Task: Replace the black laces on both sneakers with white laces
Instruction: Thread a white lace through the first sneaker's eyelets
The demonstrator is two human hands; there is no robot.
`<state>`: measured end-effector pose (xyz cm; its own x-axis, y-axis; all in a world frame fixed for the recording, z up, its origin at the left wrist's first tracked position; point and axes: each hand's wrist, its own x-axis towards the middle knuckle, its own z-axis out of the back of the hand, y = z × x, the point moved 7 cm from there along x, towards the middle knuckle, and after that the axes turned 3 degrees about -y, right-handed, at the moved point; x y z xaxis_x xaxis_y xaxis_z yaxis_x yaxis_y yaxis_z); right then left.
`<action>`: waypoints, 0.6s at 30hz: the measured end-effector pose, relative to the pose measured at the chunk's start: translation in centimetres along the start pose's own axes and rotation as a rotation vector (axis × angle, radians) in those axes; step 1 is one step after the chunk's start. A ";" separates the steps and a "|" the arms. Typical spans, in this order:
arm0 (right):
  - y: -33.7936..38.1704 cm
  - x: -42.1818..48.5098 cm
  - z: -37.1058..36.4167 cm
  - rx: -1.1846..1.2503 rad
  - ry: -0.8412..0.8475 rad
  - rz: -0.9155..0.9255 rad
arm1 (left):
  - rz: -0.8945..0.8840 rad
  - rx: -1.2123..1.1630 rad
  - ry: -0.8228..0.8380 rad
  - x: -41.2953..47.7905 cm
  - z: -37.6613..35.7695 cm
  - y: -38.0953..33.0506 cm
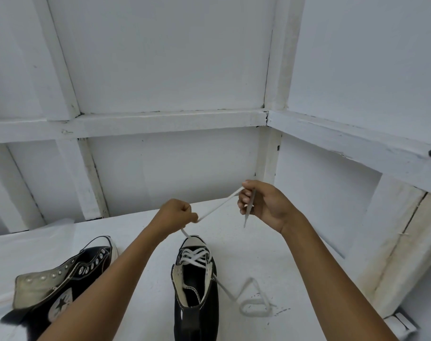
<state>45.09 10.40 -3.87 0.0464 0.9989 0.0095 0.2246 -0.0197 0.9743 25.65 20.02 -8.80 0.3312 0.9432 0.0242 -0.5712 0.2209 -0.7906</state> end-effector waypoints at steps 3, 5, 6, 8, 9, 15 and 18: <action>0.0 -0.2 -0.3 -0.063 -0.022 0.016 | 0.021 0.083 -0.009 0.1 -0.1 1.3; 0.4 -0.3 -0.3 -0.114 -0.036 0.052 | 0.032 0.098 -0.030 0.0 0.2 1.8; 0.5 -0.4 -0.2 -0.136 -0.039 0.072 | 0.041 0.105 -0.043 0.0 0.5 2.0; 0.6 -0.5 -0.2 -0.127 -0.047 0.096 | 0.058 0.131 -0.071 0.0 1.0 2.3; 0.7 -0.5 -0.2 -0.103 -0.053 0.105 | 0.068 0.149 -0.080 -0.1 1.2 2.5; 0.9 -0.7 -0.6 0.108 -0.049 0.170 | 0.127 0.325 -0.073 -0.7 1.4 3.9; 1.1 -1.1 -1.3 0.227 -0.025 0.196 | 0.126 0.424 -0.042 -1.0 1.0 4.2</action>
<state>43.99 9.33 -2.55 0.1339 0.9738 0.1840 0.4212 -0.2239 0.8789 22.16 20.30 -11.51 0.2134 0.9766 -0.0250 -0.8655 0.1772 -0.4685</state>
